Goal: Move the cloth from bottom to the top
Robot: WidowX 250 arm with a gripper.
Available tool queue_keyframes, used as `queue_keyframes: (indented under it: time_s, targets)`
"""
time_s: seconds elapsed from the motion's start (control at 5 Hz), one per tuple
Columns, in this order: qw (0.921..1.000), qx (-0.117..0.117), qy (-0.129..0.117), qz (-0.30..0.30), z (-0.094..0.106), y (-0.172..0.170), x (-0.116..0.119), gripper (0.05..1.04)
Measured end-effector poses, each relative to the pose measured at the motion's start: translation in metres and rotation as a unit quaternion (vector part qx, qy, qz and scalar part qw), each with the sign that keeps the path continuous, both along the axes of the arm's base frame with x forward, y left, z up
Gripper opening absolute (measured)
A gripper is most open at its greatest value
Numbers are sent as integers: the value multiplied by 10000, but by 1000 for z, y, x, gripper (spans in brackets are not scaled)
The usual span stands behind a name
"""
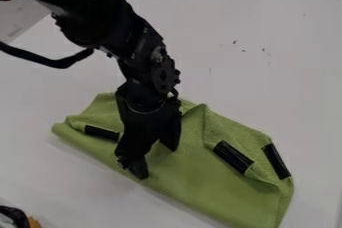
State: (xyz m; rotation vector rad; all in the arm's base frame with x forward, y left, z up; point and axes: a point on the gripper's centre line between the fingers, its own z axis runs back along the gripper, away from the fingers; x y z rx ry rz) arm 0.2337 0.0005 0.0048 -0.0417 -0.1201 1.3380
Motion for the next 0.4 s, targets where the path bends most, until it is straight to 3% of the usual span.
queue_keyframes:
  time_s: [0.2, 0.4]
  targets:
    - [9992, -105, 202, -341, -2, -5, 14, 999]
    - [9954, -208, 182, -917, -3, -11, 28, 999]
